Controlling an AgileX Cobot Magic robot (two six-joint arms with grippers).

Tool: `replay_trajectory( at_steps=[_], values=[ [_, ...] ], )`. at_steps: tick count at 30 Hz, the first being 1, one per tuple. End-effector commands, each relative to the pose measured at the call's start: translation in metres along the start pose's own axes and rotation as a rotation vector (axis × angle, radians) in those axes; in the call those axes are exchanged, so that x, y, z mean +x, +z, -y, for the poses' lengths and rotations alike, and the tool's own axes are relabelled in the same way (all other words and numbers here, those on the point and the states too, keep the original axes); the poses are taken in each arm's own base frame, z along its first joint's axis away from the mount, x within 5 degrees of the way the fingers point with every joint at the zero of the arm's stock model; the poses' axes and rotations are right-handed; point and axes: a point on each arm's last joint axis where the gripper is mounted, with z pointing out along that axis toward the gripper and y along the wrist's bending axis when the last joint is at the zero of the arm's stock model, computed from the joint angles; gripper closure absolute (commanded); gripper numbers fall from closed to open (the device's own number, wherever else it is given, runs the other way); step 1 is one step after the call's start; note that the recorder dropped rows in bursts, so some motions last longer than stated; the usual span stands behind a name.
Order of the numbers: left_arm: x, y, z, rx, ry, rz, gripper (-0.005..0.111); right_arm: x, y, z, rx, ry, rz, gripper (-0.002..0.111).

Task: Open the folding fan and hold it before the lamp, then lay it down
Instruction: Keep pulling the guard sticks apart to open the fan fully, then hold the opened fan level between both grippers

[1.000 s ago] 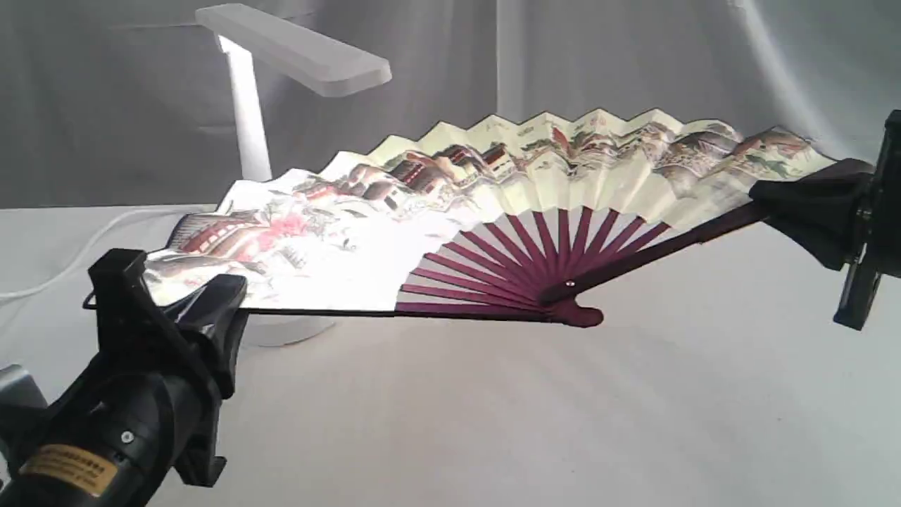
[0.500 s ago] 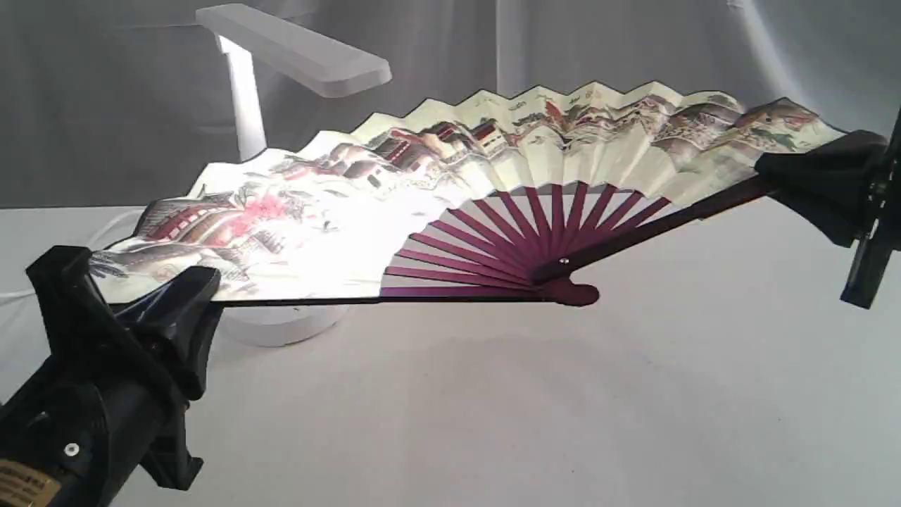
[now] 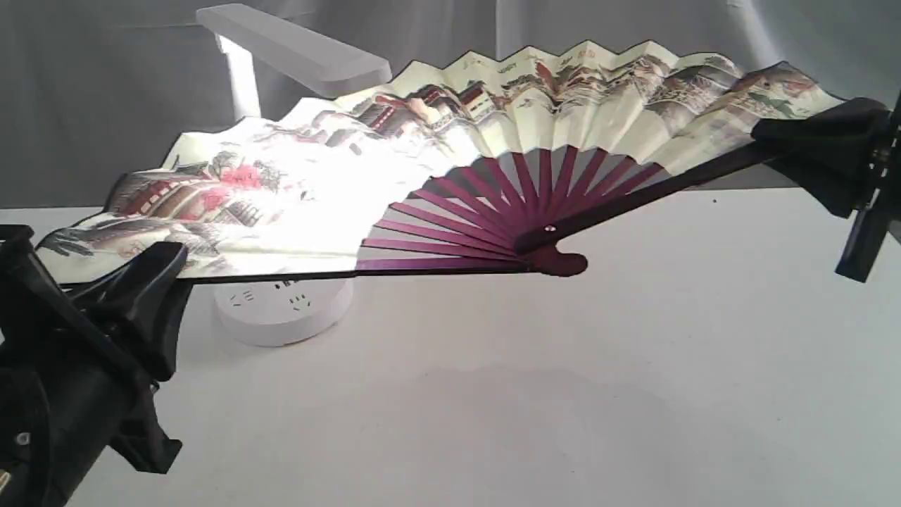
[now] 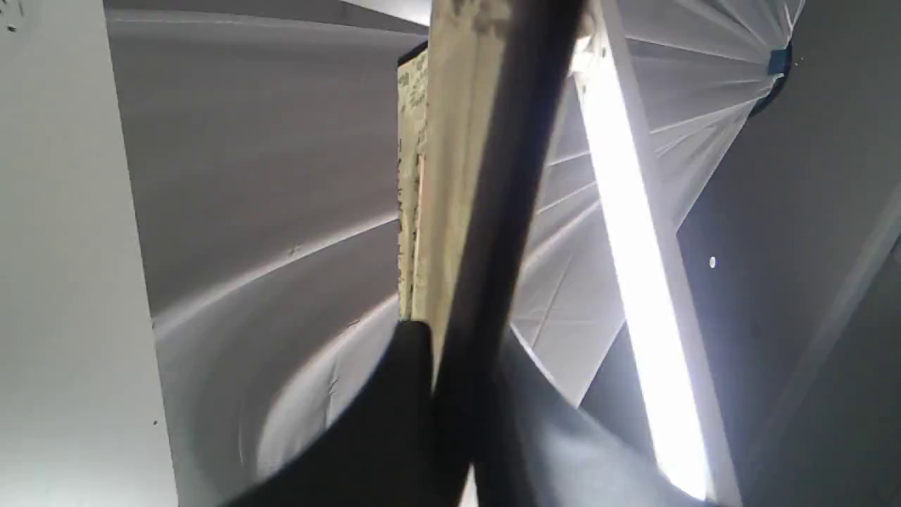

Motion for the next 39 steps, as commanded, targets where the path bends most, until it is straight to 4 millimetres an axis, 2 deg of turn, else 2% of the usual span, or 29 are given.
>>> replay_trajectory(
  at_steps=[1,11,27,39],
  values=[
    [-0.007,-0.002,0.015,0.103,-0.092,0.057,0.107,0.001,0.003,0.000,0.051,-0.060,0.015,0.108],
    [-0.017,-0.018,0.016,0.110,-0.102,0.051,0.107,0.006,0.000,-0.015,0.034,-0.082,0.020,0.108],
    [-0.024,-0.033,0.039,0.195,-0.155,0.033,0.107,0.015,-0.005,-0.037,0.019,-0.086,0.018,0.108],
    [-0.023,-0.035,0.037,0.142,-0.167,0.014,0.107,0.016,-0.005,-0.037,0.031,-0.055,0.007,0.108]
  ],
)
